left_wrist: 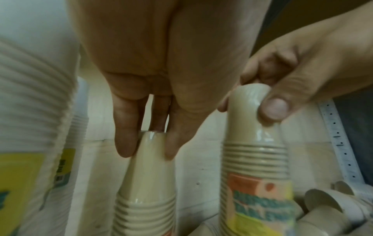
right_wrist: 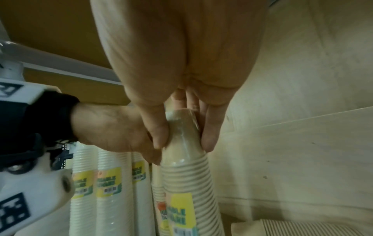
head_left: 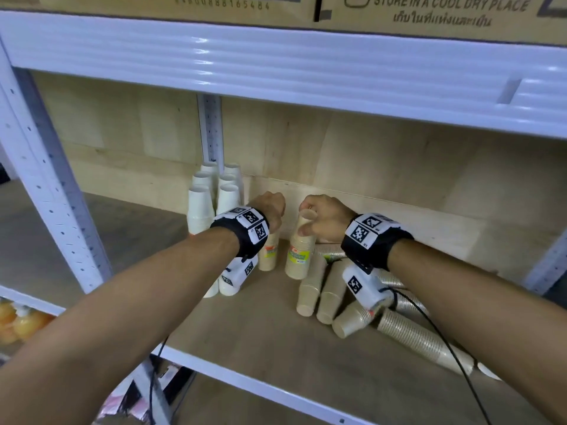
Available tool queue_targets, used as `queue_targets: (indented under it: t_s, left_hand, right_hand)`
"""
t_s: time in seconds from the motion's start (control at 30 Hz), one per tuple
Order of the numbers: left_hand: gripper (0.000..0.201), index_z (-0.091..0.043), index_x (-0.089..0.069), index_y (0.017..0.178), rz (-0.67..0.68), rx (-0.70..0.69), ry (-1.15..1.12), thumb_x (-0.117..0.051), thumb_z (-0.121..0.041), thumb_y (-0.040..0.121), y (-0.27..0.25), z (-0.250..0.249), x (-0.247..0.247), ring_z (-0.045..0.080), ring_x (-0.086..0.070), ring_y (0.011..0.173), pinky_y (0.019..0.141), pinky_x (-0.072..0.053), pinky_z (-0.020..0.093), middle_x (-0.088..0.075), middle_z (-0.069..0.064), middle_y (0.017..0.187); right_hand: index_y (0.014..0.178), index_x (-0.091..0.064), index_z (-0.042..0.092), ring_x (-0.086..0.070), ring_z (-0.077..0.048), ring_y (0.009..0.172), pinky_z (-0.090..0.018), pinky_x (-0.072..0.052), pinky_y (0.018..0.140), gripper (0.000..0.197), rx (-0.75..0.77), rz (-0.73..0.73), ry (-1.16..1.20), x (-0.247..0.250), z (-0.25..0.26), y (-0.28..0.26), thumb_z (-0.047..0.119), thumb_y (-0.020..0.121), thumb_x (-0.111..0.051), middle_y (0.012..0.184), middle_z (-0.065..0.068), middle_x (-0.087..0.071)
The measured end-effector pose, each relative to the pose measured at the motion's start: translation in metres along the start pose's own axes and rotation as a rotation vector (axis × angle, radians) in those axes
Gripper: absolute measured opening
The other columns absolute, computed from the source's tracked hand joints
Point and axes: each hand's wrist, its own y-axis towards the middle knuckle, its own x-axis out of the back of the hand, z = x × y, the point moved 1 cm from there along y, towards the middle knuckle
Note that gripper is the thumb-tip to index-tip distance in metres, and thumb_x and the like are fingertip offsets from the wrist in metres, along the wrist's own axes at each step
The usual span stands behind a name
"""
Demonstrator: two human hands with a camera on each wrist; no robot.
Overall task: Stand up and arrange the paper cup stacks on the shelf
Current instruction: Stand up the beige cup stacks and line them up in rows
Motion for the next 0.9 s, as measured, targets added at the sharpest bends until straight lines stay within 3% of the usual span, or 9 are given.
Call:
queue_targets:
  t_s: [0.1,0.13,0.27,0.37,0.5,0.67,0.8,0.9]
  left_hand:
    - [0.029,-0.006,-0.055,0.119,-0.012,0.006,0.032,-0.052,-0.001,0.091,0.002,0.003,-0.007,0.033,-0.055,0.112,0.092,-0.048,0.037,-0.053,0.014,0.123]
    - [0.027,-0.006,-0.054,0.118,-0.023,0.016,0.036,-0.049,0.000,0.092,0.003,0.004,-0.010,0.033,-0.055,0.112,0.092,-0.047,0.037,-0.053,0.015,0.123]
    - [0.028,-0.004,-0.055,0.119,-0.052,0.075,0.042,-0.046,0.001,0.093,0.005,0.009,-0.016,0.031,-0.056,0.114,0.095,-0.047,0.037,-0.055,0.015,0.125]
    - [0.027,-0.003,-0.053,0.119,-0.046,0.067,0.051,-0.045,-0.001,0.094,0.006,0.009,-0.020,0.031,-0.056,0.114,0.094,-0.048,0.037,-0.055,0.017,0.125]
    - [0.028,-0.002,-0.052,0.123,-0.022,0.085,0.061,-0.048,-0.003,0.095,0.012,0.004,-0.022,0.031,-0.056,0.117,0.097,-0.048,0.037,-0.055,0.016,0.128]
    - [0.031,-0.003,-0.051,0.126,-0.007,0.085,0.063,-0.050,-0.003,0.095,0.020,0.005,-0.029,0.030,-0.053,0.121,0.099,-0.046,0.035,-0.052,0.016,0.131]
    - [0.035,-0.007,-0.054,0.127,0.018,0.098,0.055,-0.051,-0.002,0.092,0.021,0.005,-0.036,0.031,-0.057,0.116,0.098,-0.049,0.038,-0.047,0.015,0.130]
    - [0.037,-0.010,-0.054,0.123,0.020,0.130,0.030,-0.058,-0.003,0.087,0.023,0.006,-0.035,0.031,-0.059,0.109,0.094,-0.052,0.040,-0.048,0.014,0.125]
  right_hand:
    - [0.105,-0.057,0.020,-0.053,-0.016,0.088,-0.021,-0.038,0.052,0.035,-0.017,-0.025,0.013,-0.009,-0.002,0.018,0.018,0.076,-0.078,0.104,0.004,-0.054]
    - [0.109,-0.057,0.018,-0.052,-0.016,0.089,-0.021,-0.038,0.053,0.037,-0.028,-0.026,0.016,-0.014,-0.002,0.023,0.017,0.077,-0.077,0.105,0.003,-0.054]
    - [0.124,-0.054,0.013,-0.057,-0.023,0.112,-0.023,-0.039,0.076,0.048,-0.079,-0.011,-0.003,-0.035,-0.008,0.041,0.014,0.081,-0.075,0.128,-0.006,-0.057]
    - [0.125,-0.053,0.011,-0.058,-0.026,0.115,-0.026,-0.043,0.078,0.048,-0.083,0.016,-0.036,-0.047,-0.008,0.053,0.013,0.082,-0.073,0.130,-0.009,-0.057]
    - [0.117,-0.054,0.010,-0.061,-0.033,0.102,-0.039,-0.054,0.081,0.041,-0.080,0.040,-0.139,-0.057,-0.006,0.068,0.015,0.081,-0.072,0.116,-0.014,-0.061]
    - [0.113,-0.057,0.009,-0.062,-0.034,0.099,-0.033,-0.047,0.071,0.038,-0.078,0.045,-0.148,-0.064,-0.011,0.079,0.014,0.079,-0.073,0.111,-0.015,-0.064]
    - [0.115,-0.059,0.008,-0.062,-0.036,0.102,-0.039,-0.053,0.082,0.036,-0.081,0.028,-0.127,-0.070,-0.018,0.083,0.014,0.081,-0.070,0.114,-0.016,-0.065]
    - [0.122,-0.057,0.009,-0.061,-0.034,0.106,-0.036,-0.052,0.084,0.040,-0.084,-0.017,-0.094,-0.071,-0.022,0.085,0.019,0.084,-0.067,0.119,-0.014,-0.064]
